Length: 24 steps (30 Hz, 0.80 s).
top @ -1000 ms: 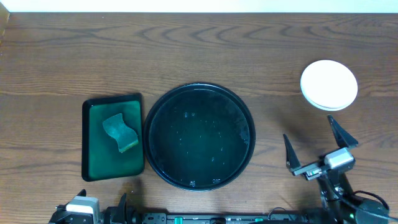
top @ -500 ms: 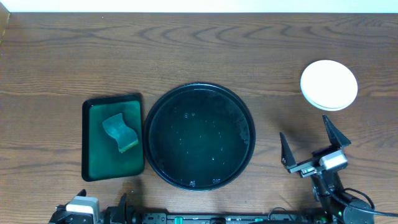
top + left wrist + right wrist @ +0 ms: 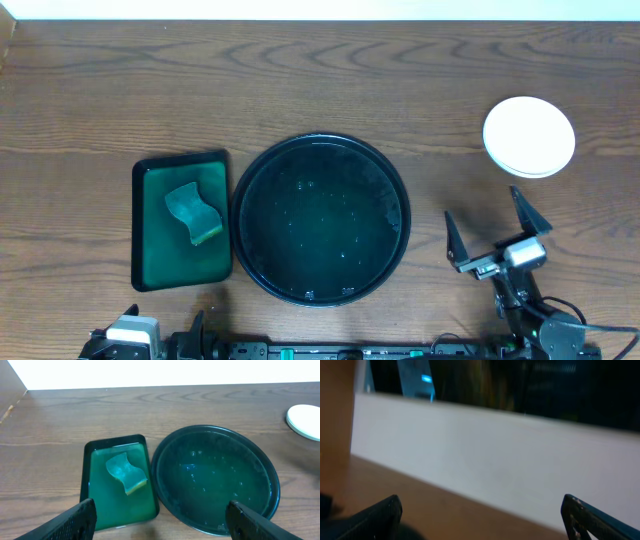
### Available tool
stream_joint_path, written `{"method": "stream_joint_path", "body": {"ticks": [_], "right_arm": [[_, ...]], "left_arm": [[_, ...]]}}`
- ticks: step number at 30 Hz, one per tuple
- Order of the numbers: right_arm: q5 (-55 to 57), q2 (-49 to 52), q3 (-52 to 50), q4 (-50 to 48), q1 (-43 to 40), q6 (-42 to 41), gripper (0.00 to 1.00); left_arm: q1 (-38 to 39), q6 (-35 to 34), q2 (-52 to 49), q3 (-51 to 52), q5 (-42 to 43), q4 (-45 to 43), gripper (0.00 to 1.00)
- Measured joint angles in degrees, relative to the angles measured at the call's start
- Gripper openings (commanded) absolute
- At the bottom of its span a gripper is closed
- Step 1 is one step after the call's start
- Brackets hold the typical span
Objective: Clean dirty plates on tray and stack at the side
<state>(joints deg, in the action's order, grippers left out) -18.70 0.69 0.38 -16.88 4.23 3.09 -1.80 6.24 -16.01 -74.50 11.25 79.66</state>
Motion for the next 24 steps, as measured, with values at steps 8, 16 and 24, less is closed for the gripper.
{"method": "stream_joint_path", "body": {"ticks": [8, 16, 24], "right_arm": [[0.59, -0.04, 0.00, 13.53, 0.04, -0.66, 0.99], [1.18, -0.02, 0.00, 19.45, 0.04, -2.47, 0.99], [1.55, -0.02, 0.00, 19.45, 0.04, -2.47, 0.99]], "left_arm": [[0.00, 0.00, 0.00, 0.00, 0.00, 0.00, 0.83], [0.00, 0.00, 0.00, 0.00, 0.00, 0.02, 0.83], [0.00, 0.00, 0.00, 0.00, 0.00, 0.00, 0.83]]}}
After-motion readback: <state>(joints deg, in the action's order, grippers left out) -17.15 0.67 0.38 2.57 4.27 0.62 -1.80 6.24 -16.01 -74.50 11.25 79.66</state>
